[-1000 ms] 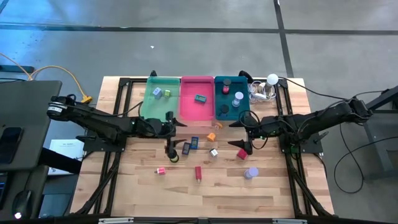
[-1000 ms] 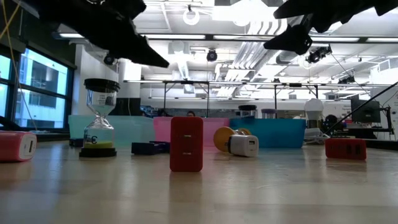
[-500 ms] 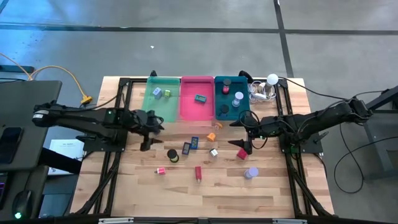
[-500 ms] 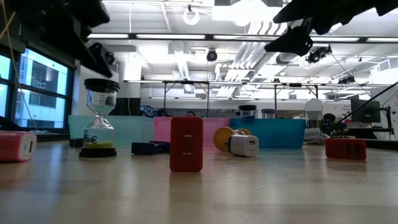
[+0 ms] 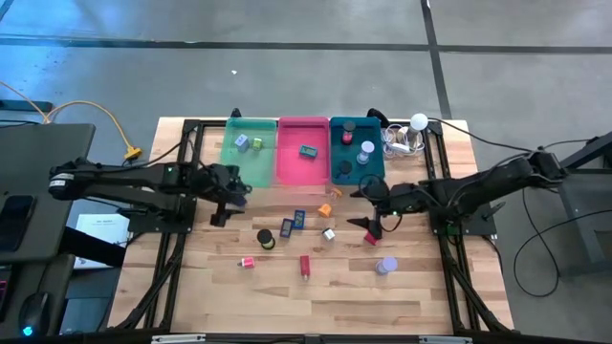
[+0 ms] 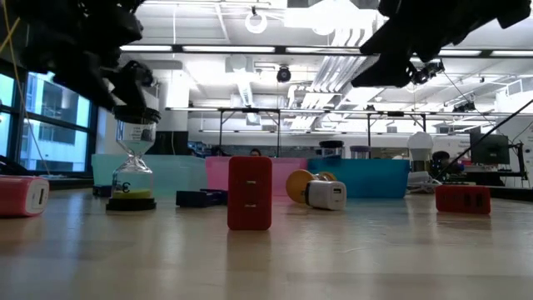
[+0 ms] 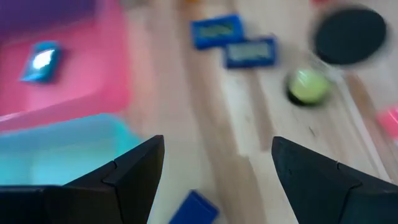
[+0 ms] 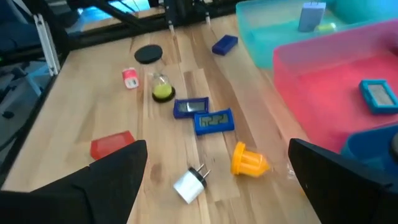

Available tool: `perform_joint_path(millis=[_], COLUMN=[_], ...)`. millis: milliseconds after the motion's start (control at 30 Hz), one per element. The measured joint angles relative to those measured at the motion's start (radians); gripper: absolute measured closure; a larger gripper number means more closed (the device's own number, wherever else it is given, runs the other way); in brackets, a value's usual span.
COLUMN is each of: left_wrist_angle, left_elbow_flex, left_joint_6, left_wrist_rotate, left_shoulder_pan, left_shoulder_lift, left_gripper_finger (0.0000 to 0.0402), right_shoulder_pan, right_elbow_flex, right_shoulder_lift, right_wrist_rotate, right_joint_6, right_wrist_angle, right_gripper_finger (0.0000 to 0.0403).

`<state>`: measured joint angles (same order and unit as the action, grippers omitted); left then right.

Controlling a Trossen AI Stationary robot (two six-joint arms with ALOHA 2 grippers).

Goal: Pick & Place Office items
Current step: Put the left dark blue digital clock into the pink bin

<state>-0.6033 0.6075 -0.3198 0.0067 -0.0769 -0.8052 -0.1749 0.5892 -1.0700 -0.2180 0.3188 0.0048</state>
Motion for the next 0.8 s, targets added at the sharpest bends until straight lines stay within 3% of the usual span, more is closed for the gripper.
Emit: perform_joint_path(millis=[167,367,600,800], left_wrist_angle=[-0.016,-0.148,-0.168,-0.167], left_elbow_flex=[0.0,0.0,0.0,0.0], left_joint_6=[-0.043,-0.073,-0.189,-0.242], left_wrist_rotate=[0.044,0.09,0.092,-0.042], left_shoulder_pan=[-0.015,-0.062,-0.08,-0.095], left_shoulder_lift=[-0.061,-0.15,-0.268,-0.37], left_gripper_finger=[0.0113,0.0113,0.0113,0.0113], right_shoulder_pan=[0.0,0.0,0.0,0.0], right_elbow_flex=[0.0,0.0,0.0,0.0], right_shoulder_lift=[-0.06,-0.091,-0.092,-0.092], right_wrist_rotate=[0.016,0.018,0.019,0.019], right_joint_6=[0.002,0.002,0.002,-0.001], right_wrist_angle=[0.023,0.037,0.042,0.061], right_gripper_finger=[0.0022,0.0022,0.0022,0.0022])
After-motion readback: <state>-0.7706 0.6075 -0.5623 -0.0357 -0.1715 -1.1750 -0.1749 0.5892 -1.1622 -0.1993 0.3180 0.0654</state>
